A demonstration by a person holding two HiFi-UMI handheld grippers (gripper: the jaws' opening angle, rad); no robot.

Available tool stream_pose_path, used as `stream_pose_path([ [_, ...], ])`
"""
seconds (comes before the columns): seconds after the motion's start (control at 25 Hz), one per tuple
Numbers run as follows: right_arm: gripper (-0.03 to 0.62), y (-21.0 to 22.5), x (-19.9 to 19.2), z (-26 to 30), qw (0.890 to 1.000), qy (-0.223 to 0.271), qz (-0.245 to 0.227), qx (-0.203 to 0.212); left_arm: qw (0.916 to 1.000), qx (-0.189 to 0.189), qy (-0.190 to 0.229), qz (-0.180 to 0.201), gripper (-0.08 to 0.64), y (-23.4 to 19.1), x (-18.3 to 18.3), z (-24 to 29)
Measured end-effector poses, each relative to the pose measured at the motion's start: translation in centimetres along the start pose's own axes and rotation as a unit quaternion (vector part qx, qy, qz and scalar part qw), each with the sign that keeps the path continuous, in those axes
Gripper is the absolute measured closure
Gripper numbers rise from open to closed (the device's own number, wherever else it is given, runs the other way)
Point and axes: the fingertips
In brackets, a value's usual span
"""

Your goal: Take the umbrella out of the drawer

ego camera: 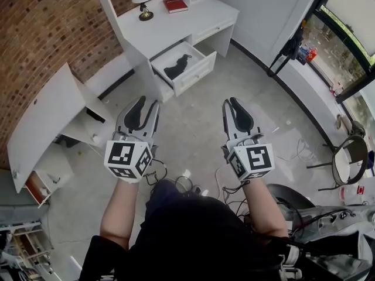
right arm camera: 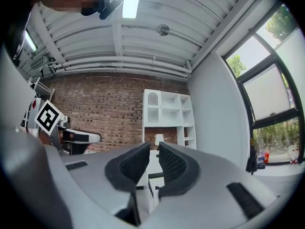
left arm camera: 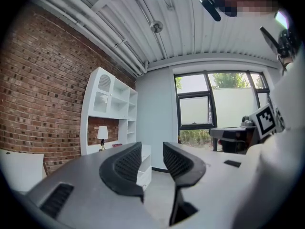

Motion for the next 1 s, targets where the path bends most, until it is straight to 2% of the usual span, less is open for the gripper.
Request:
stream_pose_path([
  [0.28, 0.505, 0.8, -0.1, 1.2, 1.0, 0.003, 0.007, -0.002, 0.9999, 0.011, -0.006, 0.003, 0.42, -1.1, -0.2, 0.0],
  [0.52, 0.5, 1.6, -0.5, 4.3, 1.0, -0.008, -0.001, -0.009, 0.9999, 0.013, 0.0, -0.012, 0.42, -4.3, -0.6, 3.4],
  [0.8, 0.5, 2.5, -1.8, 10.5, 0.999, -0.028, 0.003, -0.036, 0.9995, 0.011, -0.004, -0.028, 0.42, -10.9, -1.8, 8.0],
  [1.0, 0.5, 2.7, -2.8, 15.4, 0.997, -0.043, 0.007, -0.06, 0.999, -0.005, -0.006, -0.044, 0.42, -15.3, -3.1, 11.8],
])
Point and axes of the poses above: the fingertips, and each gripper's own axes: z forward along the fingers, y to its right, x out of its top, and after that the axes turned 6 degrees about z, right-handed
